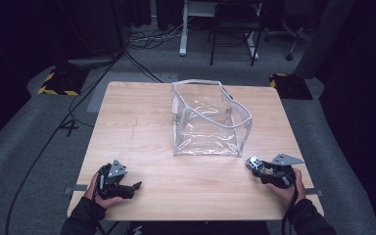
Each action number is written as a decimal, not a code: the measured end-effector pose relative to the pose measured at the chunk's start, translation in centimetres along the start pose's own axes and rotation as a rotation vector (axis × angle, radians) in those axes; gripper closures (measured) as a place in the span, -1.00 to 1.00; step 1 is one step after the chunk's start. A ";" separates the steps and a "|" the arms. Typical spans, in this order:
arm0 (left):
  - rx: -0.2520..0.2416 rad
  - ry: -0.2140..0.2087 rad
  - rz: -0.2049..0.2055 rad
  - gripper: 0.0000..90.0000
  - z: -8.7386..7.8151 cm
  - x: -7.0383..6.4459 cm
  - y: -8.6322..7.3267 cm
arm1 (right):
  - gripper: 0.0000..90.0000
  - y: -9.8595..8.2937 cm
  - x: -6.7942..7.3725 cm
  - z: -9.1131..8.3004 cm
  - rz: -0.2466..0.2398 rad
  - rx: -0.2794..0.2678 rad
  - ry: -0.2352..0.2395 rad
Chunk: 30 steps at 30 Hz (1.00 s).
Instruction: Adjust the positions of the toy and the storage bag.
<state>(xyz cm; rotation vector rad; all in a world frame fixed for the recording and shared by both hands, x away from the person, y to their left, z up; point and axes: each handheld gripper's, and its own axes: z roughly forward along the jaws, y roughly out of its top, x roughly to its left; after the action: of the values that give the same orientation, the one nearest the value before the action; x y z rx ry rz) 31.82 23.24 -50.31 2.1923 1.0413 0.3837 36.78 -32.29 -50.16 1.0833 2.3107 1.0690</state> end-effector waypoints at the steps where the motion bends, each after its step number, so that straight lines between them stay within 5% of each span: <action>1: 0.000 0.001 0.000 -0.67 0.0 0.0 0.0 | 0.08 -0.1 -0.5 0.0 0.003 0.000 -0.001; 12: -0.002 0.007 0.006 -0.67 0.0 0.0 0.0 | 0.08 0.1 -3.1 0.2 0.047 -0.005 -0.096; 17: -0.001 0.007 0.005 -0.67 0.0 0.1 0.0 | 0.08 0.3 -5.4 0.4 0.113 -0.022 -0.147; 30: -0.002 0.007 0.005 -0.67 0.0 0.1 0.0 | 0.08 1.1 -8.3 1.4 0.159 -0.001 -0.178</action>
<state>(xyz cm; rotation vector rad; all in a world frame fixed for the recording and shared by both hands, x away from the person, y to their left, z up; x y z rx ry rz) 31.89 23.24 -50.31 2.1940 1.0390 0.3944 43.42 -37.62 -50.13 1.3235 2.1132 0.9860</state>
